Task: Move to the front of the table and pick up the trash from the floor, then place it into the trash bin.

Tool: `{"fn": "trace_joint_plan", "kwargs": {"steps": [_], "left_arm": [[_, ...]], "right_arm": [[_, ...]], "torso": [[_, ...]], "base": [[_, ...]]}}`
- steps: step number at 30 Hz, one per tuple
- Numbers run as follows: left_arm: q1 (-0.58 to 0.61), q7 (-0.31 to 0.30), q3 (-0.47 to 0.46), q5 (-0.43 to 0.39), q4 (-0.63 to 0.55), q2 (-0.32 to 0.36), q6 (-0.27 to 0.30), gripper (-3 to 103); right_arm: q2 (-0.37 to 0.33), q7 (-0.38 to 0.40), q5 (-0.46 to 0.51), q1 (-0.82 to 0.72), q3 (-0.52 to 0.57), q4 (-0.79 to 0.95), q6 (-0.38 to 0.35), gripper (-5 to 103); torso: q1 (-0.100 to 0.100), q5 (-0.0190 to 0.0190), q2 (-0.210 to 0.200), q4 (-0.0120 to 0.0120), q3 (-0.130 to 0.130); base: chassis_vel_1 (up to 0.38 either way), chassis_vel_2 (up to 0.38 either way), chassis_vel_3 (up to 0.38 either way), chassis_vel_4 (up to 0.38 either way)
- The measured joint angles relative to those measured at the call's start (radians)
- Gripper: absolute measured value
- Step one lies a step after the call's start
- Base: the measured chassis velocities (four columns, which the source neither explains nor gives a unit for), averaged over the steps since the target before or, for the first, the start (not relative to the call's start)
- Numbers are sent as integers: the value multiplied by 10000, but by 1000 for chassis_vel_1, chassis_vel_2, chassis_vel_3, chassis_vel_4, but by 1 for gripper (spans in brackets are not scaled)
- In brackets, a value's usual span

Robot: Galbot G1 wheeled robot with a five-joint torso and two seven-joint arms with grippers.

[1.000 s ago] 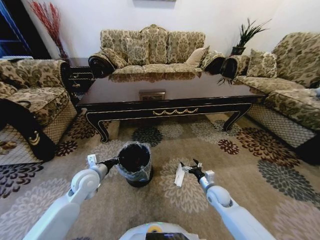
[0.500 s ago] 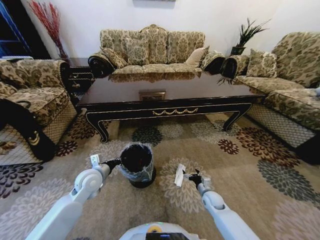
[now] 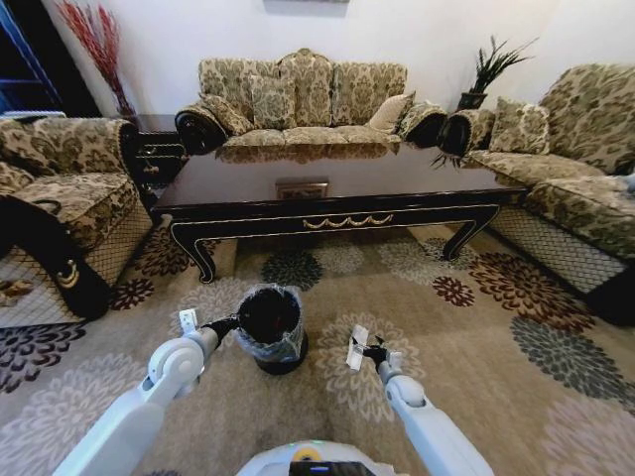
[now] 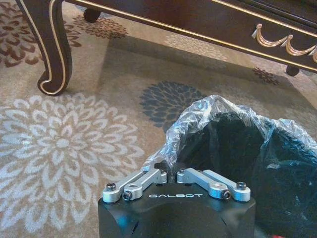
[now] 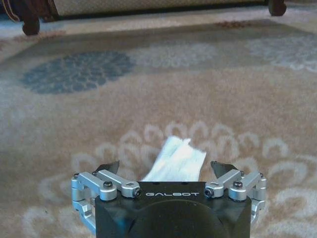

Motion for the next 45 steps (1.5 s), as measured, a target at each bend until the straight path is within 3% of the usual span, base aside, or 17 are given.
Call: {"fn": "trace_joint_plan", "kwargs": {"steps": [10,12,14,18,20,25,27,30,33,36,45], "left_arm": [[-199,-168,11,-155,14,175,6,4],[-219,-176,35,-168,14,172,12,4],[-223,-177,42,-169,15,167,13,4],[-245,-179,89,-170,52,131,14,4],[-251,-179,99,-170,58,126,15,4],[-330,-196,184,-168,71,106,16,4],[-337,-197,188,-168,71,104,15,4],[-357,-207,228,-147,80,55,15,4],[-353,-215,234,-134,82,23,15,4],[-334,-233,234,-94,82,16,16,4],[-395,-282,434,-3,89,-67,46,4]], "right_arm": [[401,-14,-869,642,-148,-1512,307,102],[426,-17,-914,725,-169,-1682,340,93],[421,-22,-915,734,-179,-1704,346,93],[368,-52,-915,738,-213,-1728,351,72],[369,-54,-915,738,-214,-1734,352,72],[382,-66,-909,669,-210,-1622,396,44],[377,-66,-908,657,-211,-1594,396,44],[350,-41,-899,512,-209,-1363,366,28],[348,-24,-894,446,-179,-1279,350,23],[324,2,-837,378,-158,-1102,317,6],[-12,150,-332,-133,-9,217,123,0]], "torso": [[0,2,0,-1,0],[0,1,0,0,0],[1,1,0,-1,0],[0,1,0,-1,0],[0,1,0,-1,0],[0,1,0,-1,0],[0,1,1,-1,0],[0,1,0,-1,0],[0,1,0,-1,0],[0,2,0,-1,-1],[0,3,0,-1,0]], "base": [[0,0,0,0],[0,0,0,0],[0,0,0,0],[0,0,0,0],[0,0,0,0],[0,0,0,0],[0,0,0,0],[0,0,0,0],[0,0,0,0],[0,0,0,0],[0,0,0,0]]}}
